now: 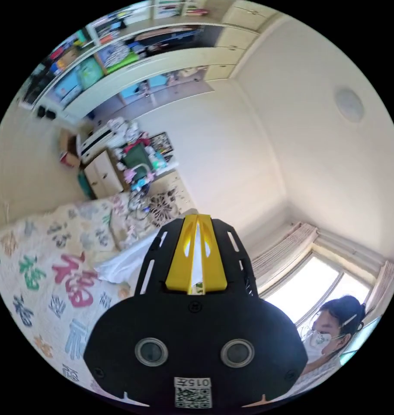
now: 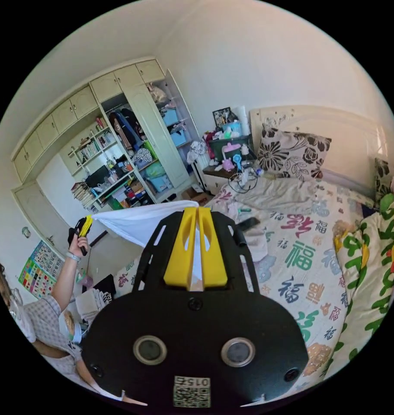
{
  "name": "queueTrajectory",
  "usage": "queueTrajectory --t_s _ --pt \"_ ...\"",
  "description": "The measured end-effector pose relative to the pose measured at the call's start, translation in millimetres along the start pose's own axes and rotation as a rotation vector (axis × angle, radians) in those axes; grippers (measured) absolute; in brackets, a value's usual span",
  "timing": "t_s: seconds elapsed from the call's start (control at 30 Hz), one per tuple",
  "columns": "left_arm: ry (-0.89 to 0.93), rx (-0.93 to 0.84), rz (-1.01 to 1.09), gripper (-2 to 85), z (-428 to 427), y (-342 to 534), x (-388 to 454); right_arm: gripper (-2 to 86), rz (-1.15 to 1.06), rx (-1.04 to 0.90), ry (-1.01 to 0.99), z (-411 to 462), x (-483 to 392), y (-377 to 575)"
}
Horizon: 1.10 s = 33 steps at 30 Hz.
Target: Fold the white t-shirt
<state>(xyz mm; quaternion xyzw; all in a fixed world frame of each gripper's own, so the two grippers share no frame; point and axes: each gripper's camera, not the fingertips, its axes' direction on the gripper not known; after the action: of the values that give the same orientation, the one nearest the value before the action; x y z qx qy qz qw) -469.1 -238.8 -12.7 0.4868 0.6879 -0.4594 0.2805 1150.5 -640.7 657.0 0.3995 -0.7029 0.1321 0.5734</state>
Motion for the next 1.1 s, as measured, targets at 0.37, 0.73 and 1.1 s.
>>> queueTrajectory --t_s 0.37,0.73,1.1 --pt "-0.068 -0.143 0.277 -0.8 -81 42 101 -0.3 -0.277 -0.003 -0.167 -63 -63 55" --pt "-0.514 -0.755 -0.129 -0.7 -80 197 -67 -0.3 -0.027 -0.632 -0.067 114 -8 273" --pt "-0.743 -1.359 -0.102 0.7 -5 242 -109 1.0 -0.011 -0.964 -0.012 226 -3 336"
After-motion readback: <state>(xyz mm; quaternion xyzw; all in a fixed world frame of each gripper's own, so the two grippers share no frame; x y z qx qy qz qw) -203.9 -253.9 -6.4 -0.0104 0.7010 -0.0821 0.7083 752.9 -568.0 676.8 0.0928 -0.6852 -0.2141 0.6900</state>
